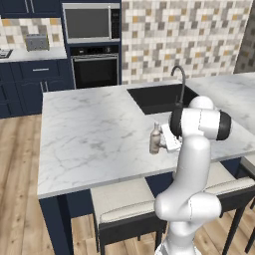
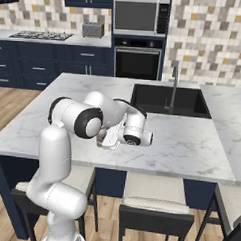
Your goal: Get the candle and the liquor from the cabinet and move them to the dining counter.
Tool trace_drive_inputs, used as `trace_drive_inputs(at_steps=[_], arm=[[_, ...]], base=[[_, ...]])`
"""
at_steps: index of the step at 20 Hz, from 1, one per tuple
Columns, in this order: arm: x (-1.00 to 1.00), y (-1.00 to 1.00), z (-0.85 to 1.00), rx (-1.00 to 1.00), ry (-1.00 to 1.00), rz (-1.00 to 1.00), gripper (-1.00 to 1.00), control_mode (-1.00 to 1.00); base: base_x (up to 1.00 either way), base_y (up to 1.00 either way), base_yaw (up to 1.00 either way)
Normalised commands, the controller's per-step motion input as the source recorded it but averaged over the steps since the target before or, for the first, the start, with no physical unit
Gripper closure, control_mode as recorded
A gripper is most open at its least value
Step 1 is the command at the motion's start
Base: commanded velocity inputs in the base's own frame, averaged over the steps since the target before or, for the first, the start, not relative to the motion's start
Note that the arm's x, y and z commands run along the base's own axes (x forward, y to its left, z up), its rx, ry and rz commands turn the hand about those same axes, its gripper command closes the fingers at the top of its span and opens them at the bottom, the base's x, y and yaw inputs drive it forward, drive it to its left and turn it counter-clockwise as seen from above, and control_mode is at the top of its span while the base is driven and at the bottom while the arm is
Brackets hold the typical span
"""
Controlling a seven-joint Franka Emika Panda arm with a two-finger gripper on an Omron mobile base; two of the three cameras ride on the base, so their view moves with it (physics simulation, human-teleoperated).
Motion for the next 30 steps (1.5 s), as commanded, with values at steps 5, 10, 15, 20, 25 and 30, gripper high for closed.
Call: trace_drive_inputs(at_steps=[5,10,15,20,25,30], arm=[[-0.09,-0.26,0.04,0.07,0.00,0.00,-1.00,-1.00],[-0.20,-0.15,0.14,0.02,0.00,0.00,-1.00,-1.00],[-0.11,-0.06,0.12,0.00,0.01,0.00,-1.00,-1.00],[-0.22,-0.08,0.23,0.00,0.02,0.00,-1.00,-1.00],[-0.37,0.00,0.41,0.00,0.23,-0.05,-1.00,-1.00],[-0.45,0.03,0.35,-0.02,0.28,-0.10,-1.00,-1.00]], base=[[0.00,0.00,0.00],[0.00,0.00,0.00],[0.00,0.00,0.00],[0.00,0.00,0.00],[0.00,0.00,0.00],[0.00,0.00,0.00]])
